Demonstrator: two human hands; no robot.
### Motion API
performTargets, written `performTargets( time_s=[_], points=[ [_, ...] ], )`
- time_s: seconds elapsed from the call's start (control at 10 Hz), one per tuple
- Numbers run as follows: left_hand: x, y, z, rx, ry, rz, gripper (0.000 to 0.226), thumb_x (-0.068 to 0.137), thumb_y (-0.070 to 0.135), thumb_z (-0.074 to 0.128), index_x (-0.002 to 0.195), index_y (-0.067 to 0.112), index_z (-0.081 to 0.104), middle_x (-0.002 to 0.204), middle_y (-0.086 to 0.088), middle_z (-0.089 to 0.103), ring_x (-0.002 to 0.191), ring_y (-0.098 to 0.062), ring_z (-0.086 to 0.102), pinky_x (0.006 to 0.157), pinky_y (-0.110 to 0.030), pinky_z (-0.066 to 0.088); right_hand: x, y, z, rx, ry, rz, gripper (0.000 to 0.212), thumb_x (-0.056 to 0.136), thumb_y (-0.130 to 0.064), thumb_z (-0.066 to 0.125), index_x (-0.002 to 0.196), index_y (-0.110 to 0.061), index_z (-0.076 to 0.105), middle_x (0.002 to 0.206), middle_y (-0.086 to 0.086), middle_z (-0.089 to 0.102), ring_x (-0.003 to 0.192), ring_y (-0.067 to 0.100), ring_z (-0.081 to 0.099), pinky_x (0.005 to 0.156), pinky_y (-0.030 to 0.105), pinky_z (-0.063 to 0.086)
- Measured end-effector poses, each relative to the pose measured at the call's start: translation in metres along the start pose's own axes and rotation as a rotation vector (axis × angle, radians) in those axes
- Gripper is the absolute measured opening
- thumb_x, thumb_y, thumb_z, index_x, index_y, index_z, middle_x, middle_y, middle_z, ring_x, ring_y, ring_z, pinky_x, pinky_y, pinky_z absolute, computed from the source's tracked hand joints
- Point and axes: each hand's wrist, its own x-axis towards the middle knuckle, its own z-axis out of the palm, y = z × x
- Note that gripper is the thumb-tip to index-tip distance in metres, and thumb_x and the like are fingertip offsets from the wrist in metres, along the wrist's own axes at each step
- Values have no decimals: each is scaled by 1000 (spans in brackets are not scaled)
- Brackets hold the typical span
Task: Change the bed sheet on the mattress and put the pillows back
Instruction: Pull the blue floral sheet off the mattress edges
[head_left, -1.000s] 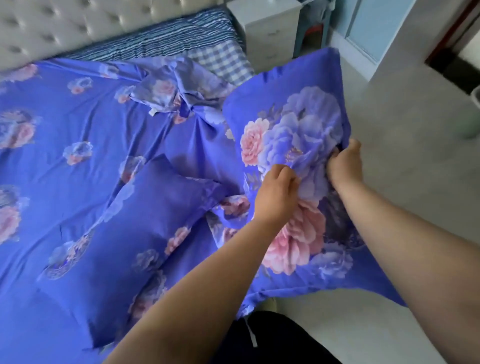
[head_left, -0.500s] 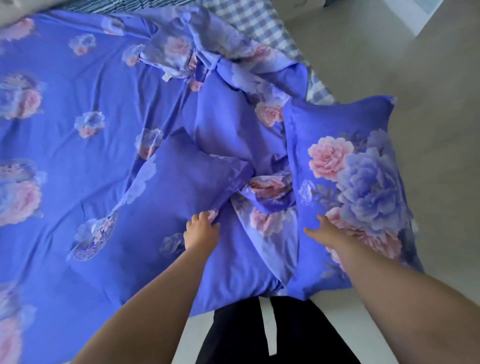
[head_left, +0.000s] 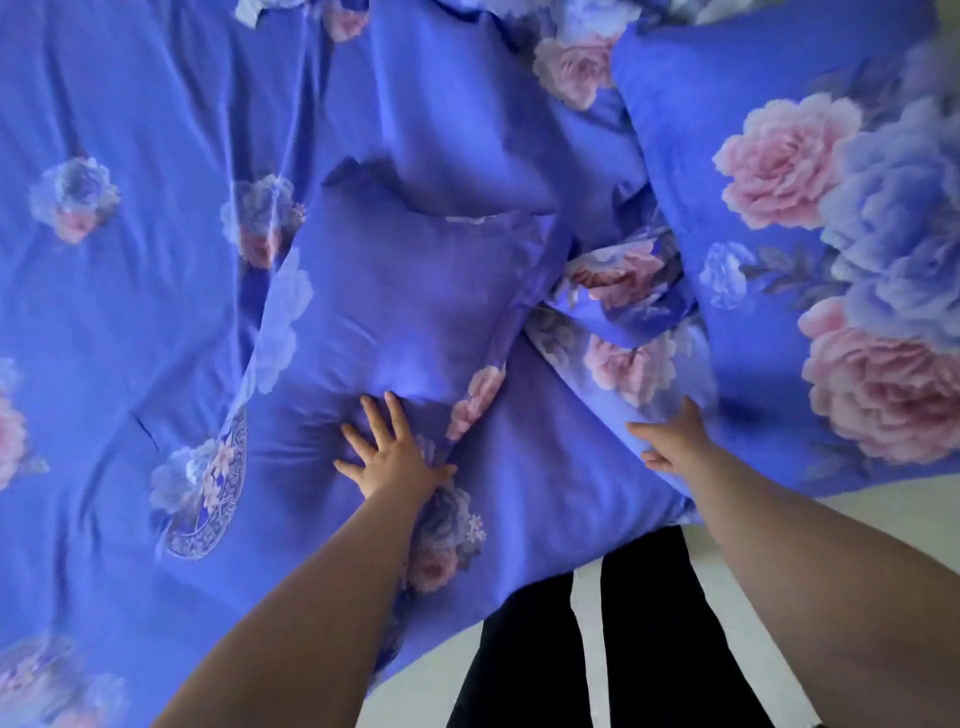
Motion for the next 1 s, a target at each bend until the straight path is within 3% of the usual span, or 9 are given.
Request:
performTargets(
  time_s=[0.1, 0.2, 0.3, 0.4, 0.6, 0.7, 0.8, 0.9, 1.0],
  points=[
    [16, -11, 9, 29, 139, 3, 135, 61, 65, 73, 146, 26, -25, 157, -1, -24, 144, -41, -10, 105, -68, 19, 25, 26, 9, 28, 94, 41, 102, 75, -24, 76, 145, -39, 4, 131, -1, 46, 76, 30, 61, 55, 34, 53],
    [31, -25, 15, 29, 300, -12, 119, 66, 49, 77, 152, 22, 0, 159, -6, 5, 141, -42, 13, 102, -65, 26, 36, 29, 13, -347, 267, -52, 105, 62, -41, 78, 146, -24, 17, 137, 13, 45, 108, 36, 59, 87, 52, 51],
    [42, -41, 13, -19, 466, 14, 69, 62, 16, 78, 123, 5, 48, 122, -20, 53, 109, -42, 51, 84, -51, 42, 32, 25, 10, -726, 283, -136, 43, 91, -19, 54, 130, -3, 46, 136, 20, 48, 127, 36, 46, 103, 44, 39],
    [40, -54, -4, -142, 408, 30, 37, 74, 7, 59, 111, 4, 56, 110, -21, 60, 104, -40, 53, 83, -45, 40, 21, 25, 10, -867, 227, -170, 34, 96, -14, 44, 126, -1, 54, 132, 18, 53, 125, 34, 49, 101, 39, 40],
    [-6, -72, -49, -390, 451, -29, 28, 84, 11, 49, 109, 10, 62, 105, -25, 65, 97, -47, 57, 72, -42, 42, -46, -3, 35, 56, 255, -149, 33, 96, -11, 41, 125, 3, 50, 126, 24, 54, 117, 37, 52, 86, 31, 43],
    [-43, -74, -68, -520, 562, -40, 16, 84, 14, 51, 95, 8, 61, 99, -26, 65, 92, -48, 57, 69, -43, 42, -97, -17, 73, 282, 79, -106, 37, 98, -11, 38, 131, 3, 45, 132, 23, 50, 120, 38, 49, 67, 10, 45],
    [-86, -61, -96, -634, 654, 9, 20, 88, 24, 55, 91, 6, 62, 98, -25, 65, 91, -47, 58, 70, -44, 43, -180, -36, 117, -67, -270, -258, 39, 98, -8, 39, 136, 1, 41, 135, 22, 49, 122, 34, 49, 87, 24, 43],
    [-119, -49, -140, -644, 686, 65, 28, 89, 29, 57, 95, 3, 62, 100, -27, 64, 94, -46, 56, 72, -42, 42, -207, -44, 135, -426, -530, -460, 22, 97, -4, 41, 104, 4, 60, 95, 26, 63, 102, 32, 61, 80, 31, 47],
    [-150, -47, -180, -546, 694, 175, 28, 90, 33, 56, 96, 7, 62, 100, -25, 65, 96, -44, 56, 67, -38, 37, -220, -55, 101, -319, -428, -518, 24, 99, -1, 38, 121, 2, 48, 105, 14, 58, 97, 21, 55, 87, 28, 39]
  ],
)
